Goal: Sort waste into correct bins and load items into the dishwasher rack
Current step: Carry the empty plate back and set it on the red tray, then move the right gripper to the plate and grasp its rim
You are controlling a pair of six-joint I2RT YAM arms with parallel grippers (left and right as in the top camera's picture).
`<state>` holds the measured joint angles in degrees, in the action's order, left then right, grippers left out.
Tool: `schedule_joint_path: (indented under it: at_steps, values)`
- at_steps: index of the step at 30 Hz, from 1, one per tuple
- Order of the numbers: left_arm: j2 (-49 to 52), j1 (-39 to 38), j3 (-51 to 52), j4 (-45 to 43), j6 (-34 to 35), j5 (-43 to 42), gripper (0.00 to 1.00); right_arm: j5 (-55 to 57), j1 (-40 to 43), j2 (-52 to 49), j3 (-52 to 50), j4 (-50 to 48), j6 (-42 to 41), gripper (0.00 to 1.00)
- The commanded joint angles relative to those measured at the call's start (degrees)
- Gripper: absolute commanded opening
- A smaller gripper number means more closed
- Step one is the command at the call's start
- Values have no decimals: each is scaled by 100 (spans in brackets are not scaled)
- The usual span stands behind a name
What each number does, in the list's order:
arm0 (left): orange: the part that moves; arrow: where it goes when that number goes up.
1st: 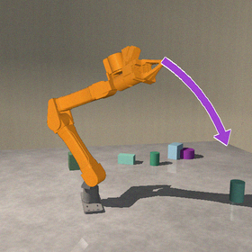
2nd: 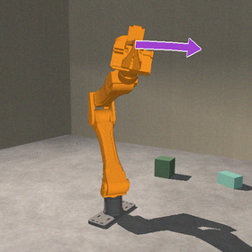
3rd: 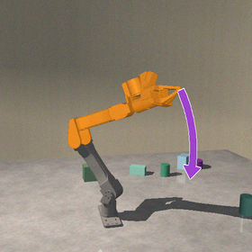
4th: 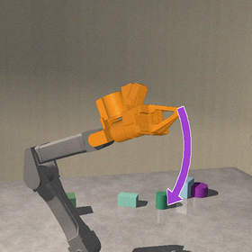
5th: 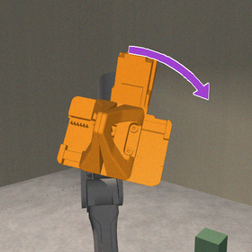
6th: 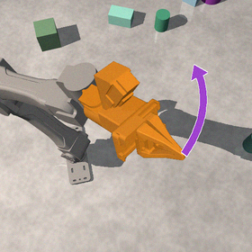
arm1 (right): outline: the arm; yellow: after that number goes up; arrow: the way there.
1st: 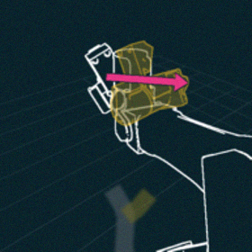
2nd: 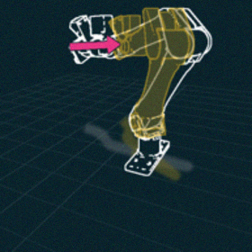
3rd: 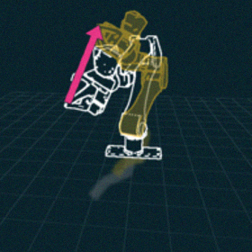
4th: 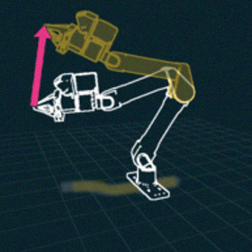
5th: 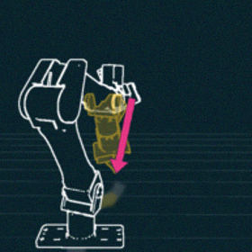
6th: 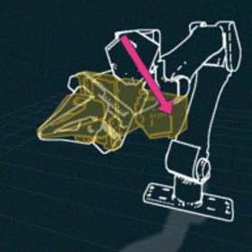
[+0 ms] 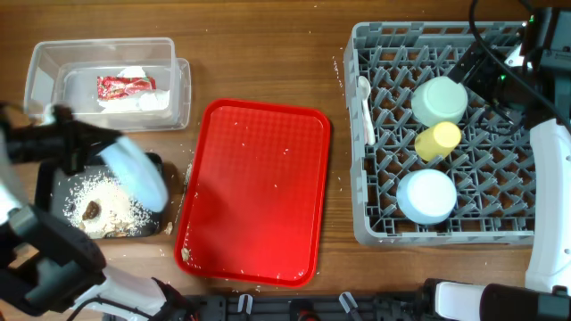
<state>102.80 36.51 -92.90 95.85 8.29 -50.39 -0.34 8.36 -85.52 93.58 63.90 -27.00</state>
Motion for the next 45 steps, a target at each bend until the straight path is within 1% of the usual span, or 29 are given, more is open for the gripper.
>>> schedule_joint_path:
  at_steps: [1, 3, 5, 8, 10, 13, 15, 18, 23, 25, 27, 28, 29, 30, 32, 35, 36, 37, 39, 40, 41, 42, 43, 45]
  values:
    - [-232, -981, -81, 66, -166, -26, 4, 94, -2, 22, 4, -2, -2, 100]
    - [-232, -1670, -81, 7, -9, -26, 4, 96, -2, 22, 4, -2, -2, 100]
    - [-232, -2269, -81, -271, 232, 72, 4, 94, -2, 22, 4, -2, -4, 100]
    - [-232, -3237, -81, -984, 1102, 695, 4, 96, -2, 22, 4, -2, -4, 100]
    - [-229, -4052, -81, -1615, 1840, 1401, 4, 94, -2, 22, 4, -2, -4, 100]
    - [-212, -5263, -81, -2430, 2857, 3047, 4, 96, -2, 22, 4, -2, -4, 100]
    - [-142, -5783, -81, -2719, 3204, 3718, 4, 94, -2, 22, 4, -2, -2, 100]
    - [22, -6299, -81, -2828, 3650, 4365, 4, 94, -2, 22, 4, -2, -4, 100]
    - [345, -6778, -81, -2826, 3740, 4428, 5, 94, -2, 22, 4, -2, -2, 100]
    - [457, -6994, -81, -2815, 3740, 4424, 18, 94, -2, 22, 4, -2, -4, 100]
    - [514, -7211, -81, -2767, 3738, 4430, 19, 94, -2, 22, 4, -2, -4, 100]
    - [516, -7267, -81, -2771, 3738, 4430, 24, 94, -2, 22, 4, -2, -2, 100]
    - [522, -7342, -81, -2787, 3735, 4522, 38, 94, -2, 22, 4, -2, -2, 100]
    - [522, -7366, -81, -2791, 3735, 4653, 43, 66, -4, 22, 4, 0, -20, 100]
    - [496, -7324, -92, -2736, 3735, 4835, 42, -214, -4, 22, 4, -15, -11, 100]
    - [254, -6955, -168, -2566, 3733, 4887, 40, -903, -4, 22, 4, 243, -15, 100]
    - [68, -6693, -221, -2461, 3735, 4994, 40, -1484, -4, 22, 4, 457, -37, 100]
    - [-98, -6435, -249, -2387, 3733, 5097, 41, -2096, -26, 22, 4, 426, 105, 100]
    - [-435, -5862, -247, -2299, 3735, 5178, 46, -3047, -203, 13, 2, 297, 828, 100]
    - [-566, -5560, -247, -2238, 3733, 5178, 57, -3154, -474, 13, 2, 319, 1102, 100]
    - [-662, -5239, -247, -2140, 3735, 5178, 78, -3014, -686, 13, -24, 339, 1167, 100]
    - [-706, -4999, -247, -2037, 3733, 5180, 100, -2754, -940, 13, -46, 393, 1180, 97]
    - [-719, -4669, -247, -1867, 3716, 5272, 100, -2380, -1279, -4, -74, 457, 1152, 92]
    - [-710, -4148, -240, -1578, 3716, 5462, 100, -1565, -2083, -44, -236, 450, 833, 92]
